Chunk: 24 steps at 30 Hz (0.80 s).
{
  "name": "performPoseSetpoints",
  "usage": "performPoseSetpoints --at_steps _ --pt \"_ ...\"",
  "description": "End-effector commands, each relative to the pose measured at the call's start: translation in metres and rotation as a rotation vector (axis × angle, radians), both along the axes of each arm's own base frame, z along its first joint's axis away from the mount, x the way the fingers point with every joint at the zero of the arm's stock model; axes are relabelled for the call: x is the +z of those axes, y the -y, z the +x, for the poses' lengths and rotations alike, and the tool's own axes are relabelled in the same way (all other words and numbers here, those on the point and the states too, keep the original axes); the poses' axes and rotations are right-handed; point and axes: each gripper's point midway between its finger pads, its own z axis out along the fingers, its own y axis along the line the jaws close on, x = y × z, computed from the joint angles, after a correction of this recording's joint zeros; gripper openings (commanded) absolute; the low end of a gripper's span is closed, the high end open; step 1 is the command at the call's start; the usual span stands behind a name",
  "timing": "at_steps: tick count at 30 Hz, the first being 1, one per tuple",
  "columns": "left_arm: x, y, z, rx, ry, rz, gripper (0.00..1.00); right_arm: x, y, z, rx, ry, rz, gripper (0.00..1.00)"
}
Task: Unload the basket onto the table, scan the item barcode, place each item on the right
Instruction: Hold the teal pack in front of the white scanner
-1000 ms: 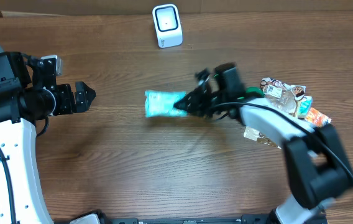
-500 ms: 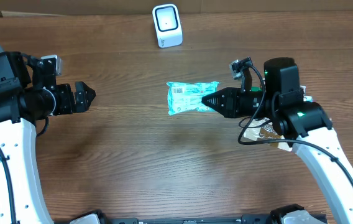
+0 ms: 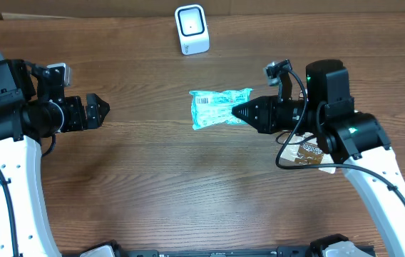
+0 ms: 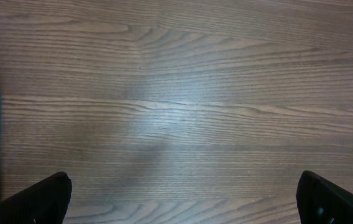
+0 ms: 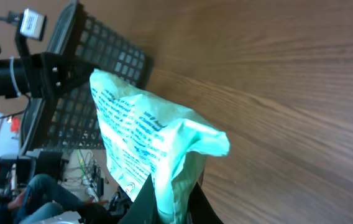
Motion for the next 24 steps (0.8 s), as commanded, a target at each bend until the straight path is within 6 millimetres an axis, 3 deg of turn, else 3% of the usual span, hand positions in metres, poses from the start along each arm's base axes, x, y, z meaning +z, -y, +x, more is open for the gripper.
performPoseSetpoints --at_steps 1,6,12,20,22,24 --pt "0.003 0.001 0.001 -0.016 0.011 0.009 1.0 0.031 0.005 0.018 -0.056 0.069 -0.052 0.04" --pt "0.003 0.001 0.001 -0.016 0.011 0.01 1.0 0.043 0.004 0.064 -0.156 0.119 -0.291 0.04" --pt "0.003 0.001 0.001 -0.016 0.011 0.01 1.0 0.044 0.016 0.163 -0.49 0.357 -0.607 0.04" --pt "0.003 0.001 0.001 -0.016 0.011 0.009 1.0 0.015 0.011 0.272 -0.658 0.758 -0.964 0.04" --pt "0.003 0.001 0.001 -0.016 0.011 0.009 1.0 0.01 0.008 0.291 -0.664 0.851 -1.038 0.04" --pt "0.003 0.001 0.001 -0.016 0.01 0.01 1.0 0.0 -0.004 0.315 -0.629 1.003 -1.127 0.04"
